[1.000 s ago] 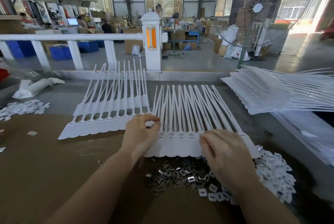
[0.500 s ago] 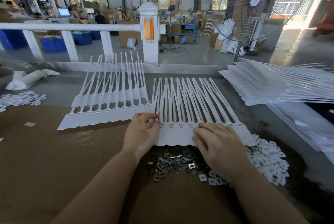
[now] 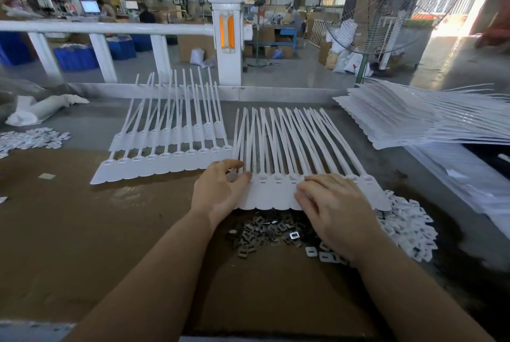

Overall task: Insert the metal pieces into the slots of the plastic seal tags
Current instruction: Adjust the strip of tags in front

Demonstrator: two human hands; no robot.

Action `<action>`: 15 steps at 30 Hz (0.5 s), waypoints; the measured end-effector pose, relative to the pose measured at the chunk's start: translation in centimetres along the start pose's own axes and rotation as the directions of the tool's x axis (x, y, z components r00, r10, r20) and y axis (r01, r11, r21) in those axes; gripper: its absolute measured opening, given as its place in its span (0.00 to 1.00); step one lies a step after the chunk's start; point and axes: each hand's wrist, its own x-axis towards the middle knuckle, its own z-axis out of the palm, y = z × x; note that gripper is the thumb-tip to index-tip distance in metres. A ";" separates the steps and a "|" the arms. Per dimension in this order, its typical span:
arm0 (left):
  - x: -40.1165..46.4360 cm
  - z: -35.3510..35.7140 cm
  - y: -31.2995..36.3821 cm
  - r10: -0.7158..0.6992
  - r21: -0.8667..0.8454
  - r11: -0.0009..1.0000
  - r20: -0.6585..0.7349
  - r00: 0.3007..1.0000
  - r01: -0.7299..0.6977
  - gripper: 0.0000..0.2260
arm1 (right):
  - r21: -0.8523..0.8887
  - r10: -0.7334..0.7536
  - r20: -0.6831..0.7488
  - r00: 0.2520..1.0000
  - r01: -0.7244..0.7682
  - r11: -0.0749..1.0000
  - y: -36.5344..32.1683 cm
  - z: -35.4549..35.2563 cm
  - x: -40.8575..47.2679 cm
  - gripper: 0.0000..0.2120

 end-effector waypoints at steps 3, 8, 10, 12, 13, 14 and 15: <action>0.0 0.0 0.1 0.006 0.043 0.999 0.013 1.000 -0.006 0.16 | 0.020 -0.002 -0.004 1.000 0.002 1.000 0.0 -0.1 0.0 0.16; -0.3 -0.2 0.0 0.018 0.026 0.999 0.016 1.000 -0.018 0.16 | 0.015 -0.031 -0.049 0.998 0.031 0.999 -0.1 -0.1 -0.1 0.16; -0.3 -0.3 0.0 0.016 -0.016 1.000 0.025 1.000 -0.016 0.15 | 0.012 -0.027 -0.053 0.998 0.028 1.000 -0.1 -0.1 -0.1 0.12; -0.3 -0.5 0.0 0.013 -0.085 0.996 0.043 0.999 -0.009 0.15 | 0.009 -0.030 -0.047 0.998 0.031 0.999 0.0 0.0 -0.1 0.11; -0.3 -0.6 0.0 0.014 -0.127 0.992 0.056 0.998 -0.007 0.16 | 0.009 -0.033 -0.047 0.998 0.034 0.999 0.1 0.0 -0.1 0.11; -0.4 -0.8 0.0 0.017 -0.164 0.986 0.068 0.998 -0.006 0.16 | 0.011 -0.035 -0.047 0.998 0.036 0.999 0.1 0.0 -0.1 0.12; -0.4 -0.9 0.0 0.021 -0.195 0.981 0.078 0.997 -0.005 0.17 | 0.014 -0.038 -0.047 0.998 0.039 0.999 0.1 0.1 -0.1 0.12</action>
